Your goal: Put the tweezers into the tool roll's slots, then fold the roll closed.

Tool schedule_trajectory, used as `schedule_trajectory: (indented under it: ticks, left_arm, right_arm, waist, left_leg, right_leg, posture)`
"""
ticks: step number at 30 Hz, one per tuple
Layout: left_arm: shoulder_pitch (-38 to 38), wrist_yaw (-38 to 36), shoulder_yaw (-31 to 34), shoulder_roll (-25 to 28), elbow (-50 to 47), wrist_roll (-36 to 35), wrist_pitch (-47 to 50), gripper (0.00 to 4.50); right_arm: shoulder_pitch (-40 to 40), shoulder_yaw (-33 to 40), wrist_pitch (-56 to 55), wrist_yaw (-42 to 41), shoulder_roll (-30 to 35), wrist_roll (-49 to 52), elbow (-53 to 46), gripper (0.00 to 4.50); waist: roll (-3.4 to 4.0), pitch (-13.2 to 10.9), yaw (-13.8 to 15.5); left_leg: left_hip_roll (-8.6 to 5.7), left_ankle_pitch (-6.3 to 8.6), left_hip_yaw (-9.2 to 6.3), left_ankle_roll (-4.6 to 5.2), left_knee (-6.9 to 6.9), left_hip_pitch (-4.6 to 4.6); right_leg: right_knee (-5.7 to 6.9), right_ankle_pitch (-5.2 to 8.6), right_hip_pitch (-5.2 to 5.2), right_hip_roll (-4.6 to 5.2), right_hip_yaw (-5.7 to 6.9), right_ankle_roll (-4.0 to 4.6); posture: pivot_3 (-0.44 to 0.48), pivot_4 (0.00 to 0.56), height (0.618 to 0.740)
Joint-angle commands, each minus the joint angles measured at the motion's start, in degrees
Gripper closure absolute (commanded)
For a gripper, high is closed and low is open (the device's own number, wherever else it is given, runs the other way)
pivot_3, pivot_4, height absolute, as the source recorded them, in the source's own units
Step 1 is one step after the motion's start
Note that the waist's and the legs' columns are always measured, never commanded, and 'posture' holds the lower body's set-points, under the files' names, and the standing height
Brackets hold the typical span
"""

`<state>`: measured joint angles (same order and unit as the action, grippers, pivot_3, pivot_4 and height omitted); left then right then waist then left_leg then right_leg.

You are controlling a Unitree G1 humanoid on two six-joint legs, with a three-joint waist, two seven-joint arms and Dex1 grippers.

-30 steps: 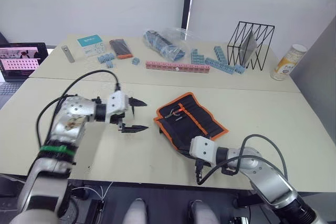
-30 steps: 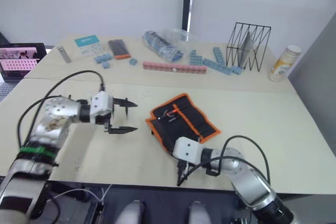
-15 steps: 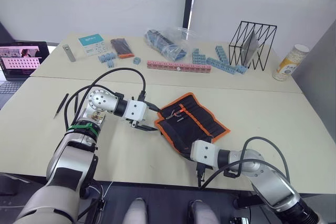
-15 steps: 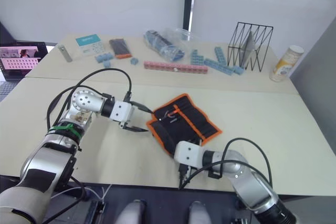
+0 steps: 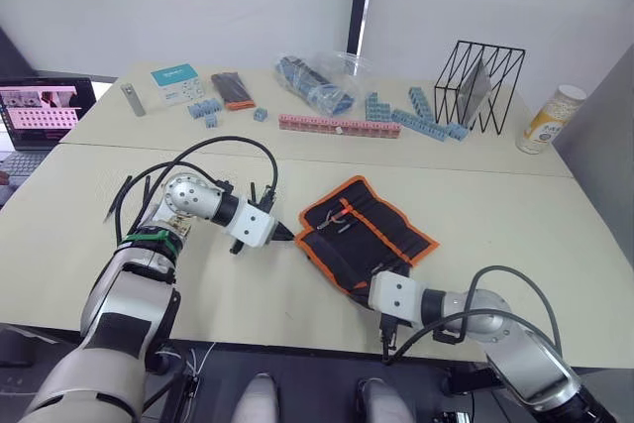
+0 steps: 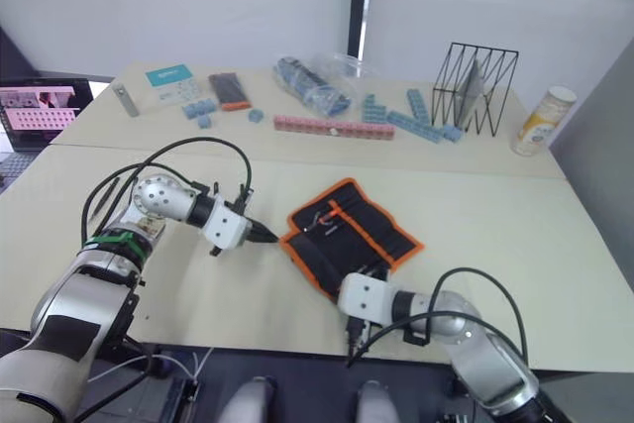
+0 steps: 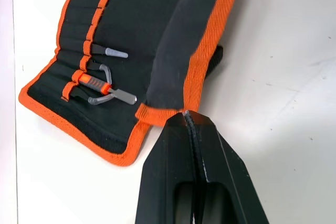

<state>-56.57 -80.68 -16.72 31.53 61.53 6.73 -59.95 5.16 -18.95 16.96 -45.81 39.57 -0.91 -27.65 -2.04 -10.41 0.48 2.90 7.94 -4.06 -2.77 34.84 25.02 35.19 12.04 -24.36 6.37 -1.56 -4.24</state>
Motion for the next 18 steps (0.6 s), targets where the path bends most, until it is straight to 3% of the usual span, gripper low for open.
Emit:
schedule_trajectory:
  ticks: [1, 13, 15, 18]
  left_arm:
    - [2.6, 2.8, 0.0, 1.6, -2.8, 0.1, -2.8, 4.49]
    - [12.6, 9.2, 0.4, 4.2, -11.4, -3.0, -2.7, 4.49]
    - [12.5, 8.4, 1.1, 3.8, -12.2, -5.7, -0.1, 4.49]
    - [12.4, 1.8, 3.4, 3.2, -13.9, -14.4, 11.6, 4.49]
  right_arm:
    - [-1.4, 2.7, 0.6, -0.4, 0.3, 2.0, -4.2, 4.50]
    - [-3.5, 1.9, 1.3, -0.8, 0.1, 2.4, -7.6, 4.50]
    - [-3.4, 1.5, 1.2, -0.8, 0.0, 2.2, -7.4, 4.50]
    - [-3.2, 1.3, 0.9, -0.6, -0.1, 1.7, -6.8, 4.50]
  waist:
    - [0.00, 0.0, -0.1]
    - [0.00, 0.0, 0.1]
    - [0.00, 0.0, 0.1]
    - [0.00, 0.0, 0.1]
  left_leg:
    - [0.00, 0.00, 0.00, 0.00, -0.01, -0.02]
    - [0.00, 0.00, -0.01, 0.00, 0.08, -0.11]
    - [0.00, 0.00, -0.01, 0.00, 0.09, -0.11]
    - [0.00, 0.00, -0.02, 0.00, 0.11, -0.11]
  right_leg:
    - [0.01, -0.02, 0.00, 0.00, 0.00, 0.02]
    - [0.15, -0.02, 0.05, 0.00, 0.00, 0.06]
    - [0.15, -0.02, 0.06, 0.00, 0.00, 0.06]
    - [0.16, -0.02, 0.07, 0.00, 0.00, 0.06]
  posture:
    - [0.000, 0.150, 0.721]
    - [0.000, 0.150, 0.721]
    - [0.000, 0.150, 0.721]
    - [0.000, 0.150, 0.721]
